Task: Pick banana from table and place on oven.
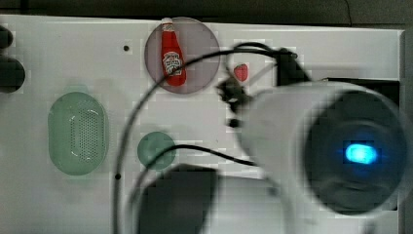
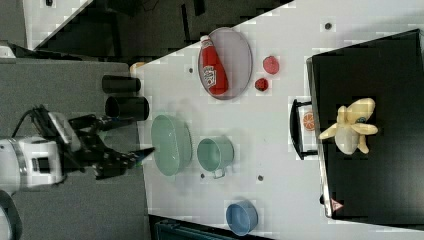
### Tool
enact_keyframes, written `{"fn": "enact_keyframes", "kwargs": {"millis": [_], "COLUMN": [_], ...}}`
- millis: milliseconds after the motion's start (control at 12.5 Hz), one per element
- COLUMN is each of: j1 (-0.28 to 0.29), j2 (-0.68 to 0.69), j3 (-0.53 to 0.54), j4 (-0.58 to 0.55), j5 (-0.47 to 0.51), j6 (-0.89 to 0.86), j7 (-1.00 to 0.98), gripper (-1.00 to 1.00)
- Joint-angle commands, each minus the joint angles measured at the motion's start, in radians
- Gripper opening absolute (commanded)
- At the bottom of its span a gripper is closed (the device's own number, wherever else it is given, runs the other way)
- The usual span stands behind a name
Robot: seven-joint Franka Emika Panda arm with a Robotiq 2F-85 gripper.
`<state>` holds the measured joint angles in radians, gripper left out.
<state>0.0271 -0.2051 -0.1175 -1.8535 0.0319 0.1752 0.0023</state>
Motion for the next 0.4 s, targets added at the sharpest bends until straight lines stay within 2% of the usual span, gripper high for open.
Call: {"fn": "enact_keyframes", "kwargs": {"millis": [80, 240, 400], "j1": [0.014, 0.015, 0.015], "j2": [0.015, 0.009, 0.009], "j3": [0.0, 0.014, 0.022], "j4": [-0.057, -0.057, -0.057], "j5": [-0.008, -0.108, -0.125], "j6": [-0.028, -0.028, -0.027], "j7": [0.23, 0.23, 0.23], "gripper": [1.0, 1.0, 1.0]}}
